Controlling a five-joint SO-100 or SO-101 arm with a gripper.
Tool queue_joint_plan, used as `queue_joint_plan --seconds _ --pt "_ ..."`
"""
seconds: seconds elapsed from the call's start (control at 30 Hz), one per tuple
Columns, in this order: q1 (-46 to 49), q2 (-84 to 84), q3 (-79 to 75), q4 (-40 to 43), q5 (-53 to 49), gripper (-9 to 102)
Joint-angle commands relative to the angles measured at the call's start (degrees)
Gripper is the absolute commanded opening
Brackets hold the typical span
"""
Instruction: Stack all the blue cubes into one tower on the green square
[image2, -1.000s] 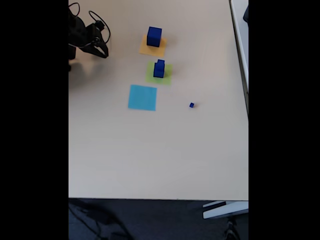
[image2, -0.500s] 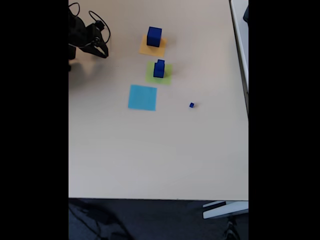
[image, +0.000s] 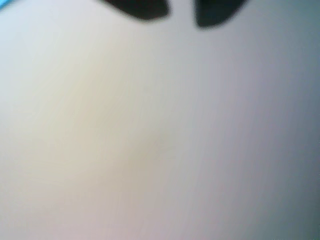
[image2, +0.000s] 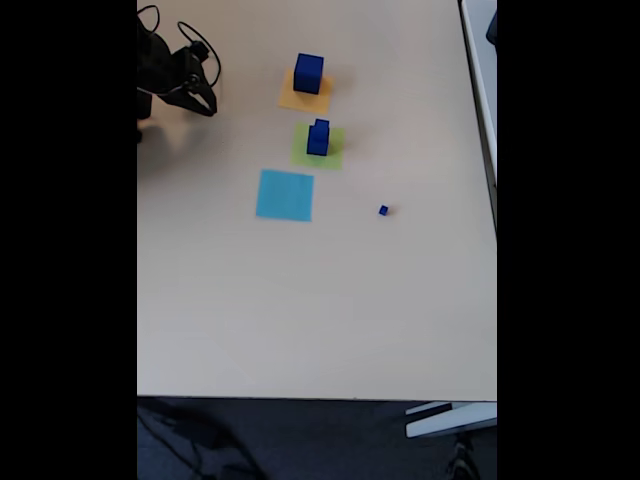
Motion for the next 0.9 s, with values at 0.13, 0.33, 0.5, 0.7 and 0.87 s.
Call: queue_joint_plan --seconds 0.13,0.33,0.5,0.7,0.87 --pt "-0.53 1.49 -0.97 0.0 0.26 0" --pt "-0.53 1.49 -0.97 0.0 0.26 0" --pt "-0.53 1.49 -0.97 0.0 0.26 0" --pt "-0.53 1.49 -0.97 0.0 0.26 0" --pt "-0.53 1.49 -0.97 0.0 0.26 0"
